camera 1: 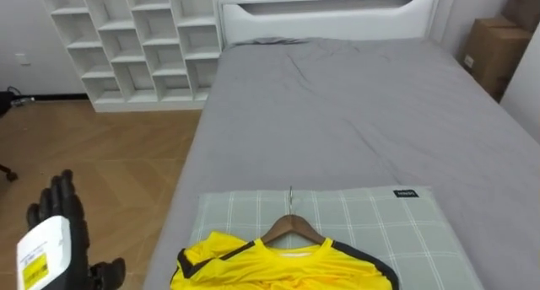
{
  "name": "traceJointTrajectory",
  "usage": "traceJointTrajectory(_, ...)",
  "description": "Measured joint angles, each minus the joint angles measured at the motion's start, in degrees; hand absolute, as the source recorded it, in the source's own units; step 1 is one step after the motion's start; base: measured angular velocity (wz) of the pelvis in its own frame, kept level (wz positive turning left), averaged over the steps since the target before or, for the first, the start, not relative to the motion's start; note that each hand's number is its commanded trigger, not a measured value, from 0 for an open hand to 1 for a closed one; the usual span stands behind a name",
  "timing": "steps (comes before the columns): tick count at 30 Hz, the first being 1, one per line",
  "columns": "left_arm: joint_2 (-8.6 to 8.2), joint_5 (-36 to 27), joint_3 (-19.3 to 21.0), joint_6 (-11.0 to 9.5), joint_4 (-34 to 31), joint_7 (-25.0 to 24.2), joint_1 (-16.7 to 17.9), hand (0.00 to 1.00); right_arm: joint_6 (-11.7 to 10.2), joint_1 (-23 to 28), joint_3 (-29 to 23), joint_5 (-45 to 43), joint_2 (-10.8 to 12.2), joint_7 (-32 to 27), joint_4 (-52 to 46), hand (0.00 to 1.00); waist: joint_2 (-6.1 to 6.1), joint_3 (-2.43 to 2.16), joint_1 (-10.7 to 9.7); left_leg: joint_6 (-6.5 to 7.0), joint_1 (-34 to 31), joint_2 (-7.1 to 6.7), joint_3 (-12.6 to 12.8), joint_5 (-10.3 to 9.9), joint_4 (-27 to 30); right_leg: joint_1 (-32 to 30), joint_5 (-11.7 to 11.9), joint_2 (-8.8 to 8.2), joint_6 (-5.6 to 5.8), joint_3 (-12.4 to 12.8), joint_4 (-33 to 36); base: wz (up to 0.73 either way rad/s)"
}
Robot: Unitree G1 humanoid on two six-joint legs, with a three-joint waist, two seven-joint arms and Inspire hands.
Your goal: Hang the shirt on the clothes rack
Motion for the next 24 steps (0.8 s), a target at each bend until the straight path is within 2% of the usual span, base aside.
traceJointTrajectory(3, 0.20, -1.8, -0.5, 0.0, 0.0, -2.6, -1.4, 0.00, 0.0, -0.3, 0.3, -0.4, -0.2, 0.2, 0.2, 0.00, 0.06, 0.04, 0.0, 0.00, -0.1, 0.21, 0.5, 0.0, 0.0, -0.3, 0.2, 0.14, -0.06, 0.5, 0.0, -0.11)
traceJointTrajectory(5, 1.15, -2.8, -1.1, -0.1, -0.7, -4.2, -1.8, 0.00, 0.0, -0.3, 0.6, -0.3, -0.3, 0.2, 0.4, 0.00, 0.11, 0.02, -0.2, 0.00, 0.0, 0.23, 0.8, 0.0, -0.2, -0.4, 0.2, 0.15, -0.05, 1.0, 0.0, -0.07)
traceJointTrajectory(10, 2.19, -2.8, -1.2, -0.1, -0.7, -6.9, -3.9, 0.00, 0.0, -0.6, 0.4, -0.9, -1.0, 0.7, 2.6, 0.00, -0.32, 0.26, -1.6, 0.02, 0.3, 0.19, 0.9, 0.0, -0.2, -0.4, 0.3, 0.01, -0.01, 0.8, 0.0, 0.00)
traceJointTrajectory(14, 3.18, -2.8, -1.9, 0.4, -0.7, -9.7, -4.6, 0.00, 0.5, -0.6, 0.4, -5.2, -1.5, 1.2, 3.6, 0.00, -0.77, 0.51, -3.1, 0.02, 0.0, 0.21, 0.9, 0.0, -0.1, -0.4, 0.3, 0.00, 0.00, 0.7, 0.1, 0.00)
traceJointTrajectory(17, 3.24, -2.7, -3.3, 0.6, -0.6, -11.4, -4.9, 0.00, 1.4, -0.7, 0.4, -8.8, -1.9, 1.4, 4.2, 0.00, -1.01, 0.50, -4.0, 0.02, -0.2, 0.24, 1.1, 0.0, -0.1, -0.6, 0.3, 0.01, 0.01, 0.8, 0.2, 0.00)
traceJointTrajectory(24, 3.24, -2.0, -4.2, 1.1, 2.1, -14.4, -5.8, 0.00, 2.3, -1.1, 0.4, -16.7, -2.0, 1.4, 3.8, 0.00, -0.80, 0.42, -4.3, 0.01, -1.3, 0.81, 2.7, 0.0, 0.1, -2.5, 0.3, 0.25, -0.09, 1.7, 1.1, -0.10)
